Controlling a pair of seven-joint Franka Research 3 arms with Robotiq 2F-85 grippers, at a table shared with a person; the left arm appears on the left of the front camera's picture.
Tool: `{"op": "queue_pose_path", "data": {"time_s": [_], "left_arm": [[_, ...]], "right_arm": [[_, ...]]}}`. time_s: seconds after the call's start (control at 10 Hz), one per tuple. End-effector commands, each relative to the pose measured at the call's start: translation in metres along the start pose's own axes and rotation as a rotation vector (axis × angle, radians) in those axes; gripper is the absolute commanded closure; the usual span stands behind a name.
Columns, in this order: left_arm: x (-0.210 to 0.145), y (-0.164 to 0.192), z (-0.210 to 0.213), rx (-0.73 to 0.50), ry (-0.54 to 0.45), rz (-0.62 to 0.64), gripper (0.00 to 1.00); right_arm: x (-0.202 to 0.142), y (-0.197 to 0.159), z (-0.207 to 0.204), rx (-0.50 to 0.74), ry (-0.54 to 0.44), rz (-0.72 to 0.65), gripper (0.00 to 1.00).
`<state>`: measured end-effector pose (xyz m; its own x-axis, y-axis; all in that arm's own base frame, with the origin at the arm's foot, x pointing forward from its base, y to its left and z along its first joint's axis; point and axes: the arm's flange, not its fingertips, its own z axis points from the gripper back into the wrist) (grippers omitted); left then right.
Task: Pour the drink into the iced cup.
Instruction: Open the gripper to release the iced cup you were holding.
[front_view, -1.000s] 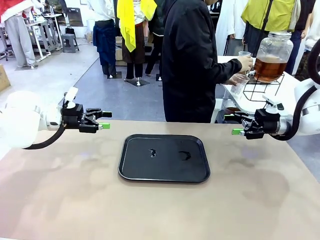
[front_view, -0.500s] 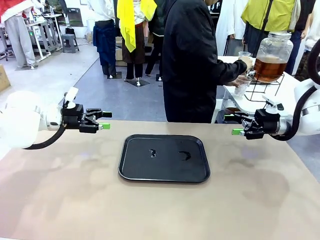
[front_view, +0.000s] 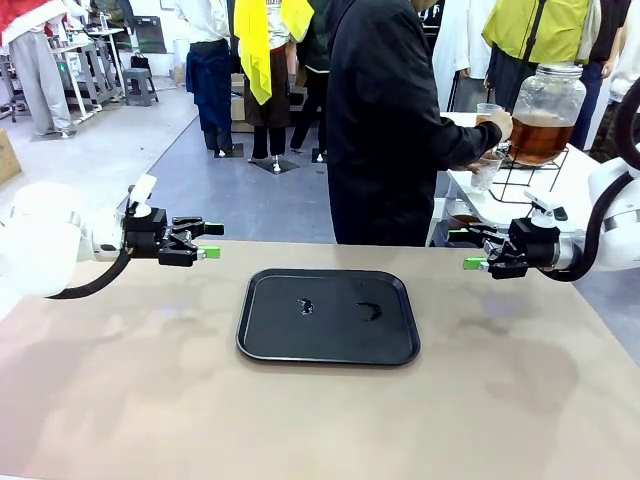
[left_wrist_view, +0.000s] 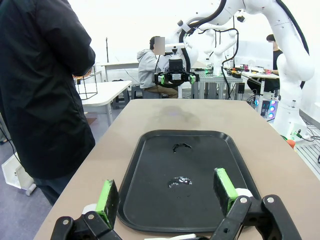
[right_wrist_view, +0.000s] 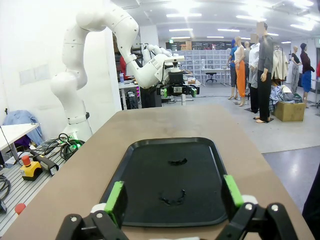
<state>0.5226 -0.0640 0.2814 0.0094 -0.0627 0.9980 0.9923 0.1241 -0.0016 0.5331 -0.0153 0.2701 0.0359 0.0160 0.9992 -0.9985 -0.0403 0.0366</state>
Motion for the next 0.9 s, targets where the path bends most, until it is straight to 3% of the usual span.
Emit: {"op": "queue_pose_path", "data": {"time_s": [0.0,0.8], "left_arm": [[0.0028,0.0009,-0.0008,0.003,0.005,0.009,0.00],[0.0028,0.0009,-0.0008,0.003,0.005,0.009,0.00]], "right_arm": [[0.0031,0.0001,-0.0016,0.008,0.006,-0.003,0.00],[0.0031,0.0001,-0.0016,0.008,0.006,-0.003,0.00]]}}
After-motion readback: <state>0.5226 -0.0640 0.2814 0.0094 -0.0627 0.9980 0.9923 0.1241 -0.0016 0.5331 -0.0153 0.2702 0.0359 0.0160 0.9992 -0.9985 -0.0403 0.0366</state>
